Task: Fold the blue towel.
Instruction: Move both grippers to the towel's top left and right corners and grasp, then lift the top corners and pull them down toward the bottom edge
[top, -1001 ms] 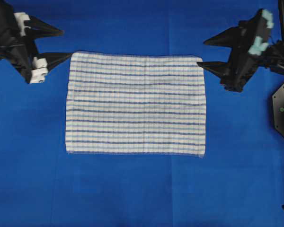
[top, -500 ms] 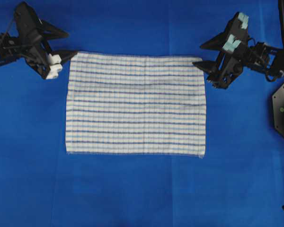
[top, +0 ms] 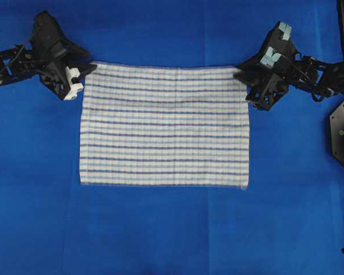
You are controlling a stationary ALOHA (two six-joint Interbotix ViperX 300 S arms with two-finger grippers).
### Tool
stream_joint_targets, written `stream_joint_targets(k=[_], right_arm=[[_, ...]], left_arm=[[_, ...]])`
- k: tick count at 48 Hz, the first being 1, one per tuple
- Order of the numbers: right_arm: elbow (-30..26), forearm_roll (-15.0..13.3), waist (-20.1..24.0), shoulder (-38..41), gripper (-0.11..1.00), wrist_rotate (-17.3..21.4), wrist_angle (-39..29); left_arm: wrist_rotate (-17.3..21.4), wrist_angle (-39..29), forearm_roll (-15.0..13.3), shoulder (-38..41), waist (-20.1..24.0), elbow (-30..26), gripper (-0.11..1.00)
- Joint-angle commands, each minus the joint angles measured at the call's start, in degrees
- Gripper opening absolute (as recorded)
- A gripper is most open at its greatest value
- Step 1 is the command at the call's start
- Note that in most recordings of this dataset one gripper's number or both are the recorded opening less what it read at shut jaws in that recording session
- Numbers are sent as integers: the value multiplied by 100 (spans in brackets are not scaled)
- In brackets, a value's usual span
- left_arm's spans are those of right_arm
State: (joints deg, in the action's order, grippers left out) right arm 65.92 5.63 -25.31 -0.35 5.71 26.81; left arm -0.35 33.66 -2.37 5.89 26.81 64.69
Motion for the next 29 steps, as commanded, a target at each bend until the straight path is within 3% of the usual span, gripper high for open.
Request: stream_joint_targets(k=[1, 6, 17, 29], right_arm=[[-70, 9, 26, -44, 19, -9, 44], [-79, 0, 62, -44, 3, -18, 44], [-88, 0, 62, -123, 3, -9, -9], [-53, 0, 62, -633, 3, -26, -272]], left_arm=[[18, 18, -9, -35, -123, -26, 24], [35, 18, -9, -35, -237, -35, 5], [62, 0, -9, -149, -334, -79, 5], [79, -554, -9, -861, -369, -62, 5]])
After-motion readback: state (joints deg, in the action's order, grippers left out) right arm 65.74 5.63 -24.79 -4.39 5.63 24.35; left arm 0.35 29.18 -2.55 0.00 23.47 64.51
